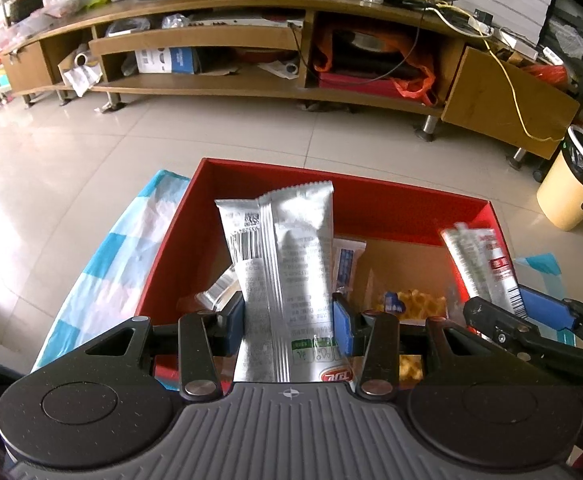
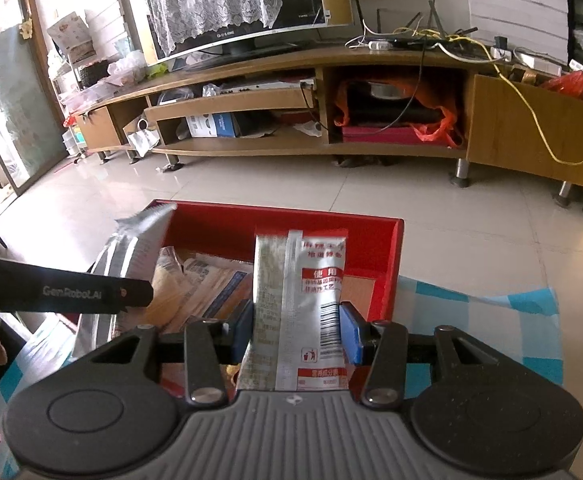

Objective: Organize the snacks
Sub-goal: 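Lower the bread pack into the box with the left gripper while the right drops the strip pack in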

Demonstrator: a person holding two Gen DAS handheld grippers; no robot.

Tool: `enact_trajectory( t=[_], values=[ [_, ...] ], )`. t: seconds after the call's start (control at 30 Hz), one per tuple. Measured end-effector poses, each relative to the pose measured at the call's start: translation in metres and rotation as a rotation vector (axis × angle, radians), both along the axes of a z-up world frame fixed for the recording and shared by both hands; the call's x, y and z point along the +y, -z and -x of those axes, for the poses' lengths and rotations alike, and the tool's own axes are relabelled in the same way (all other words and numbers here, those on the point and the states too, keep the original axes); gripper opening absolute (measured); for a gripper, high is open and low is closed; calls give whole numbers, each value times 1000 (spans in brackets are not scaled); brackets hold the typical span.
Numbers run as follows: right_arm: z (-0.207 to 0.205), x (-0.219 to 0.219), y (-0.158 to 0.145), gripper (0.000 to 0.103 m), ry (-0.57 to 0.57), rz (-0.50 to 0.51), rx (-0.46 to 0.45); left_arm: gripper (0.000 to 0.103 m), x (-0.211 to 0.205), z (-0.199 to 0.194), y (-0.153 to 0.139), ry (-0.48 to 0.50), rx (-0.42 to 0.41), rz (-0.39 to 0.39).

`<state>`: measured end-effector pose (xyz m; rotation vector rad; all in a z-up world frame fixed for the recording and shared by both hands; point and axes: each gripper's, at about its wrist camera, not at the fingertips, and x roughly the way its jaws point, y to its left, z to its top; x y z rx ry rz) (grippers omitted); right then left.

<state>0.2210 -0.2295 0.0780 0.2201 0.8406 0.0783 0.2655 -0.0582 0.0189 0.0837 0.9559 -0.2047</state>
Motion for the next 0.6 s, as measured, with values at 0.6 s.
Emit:
enact_trajectory(
  t=[0.6],
  values=[
    [-30, 0, 24, 46, 27, -12, 50, 66, -3, -14, 8, -13, 0, -17]
  ],
)
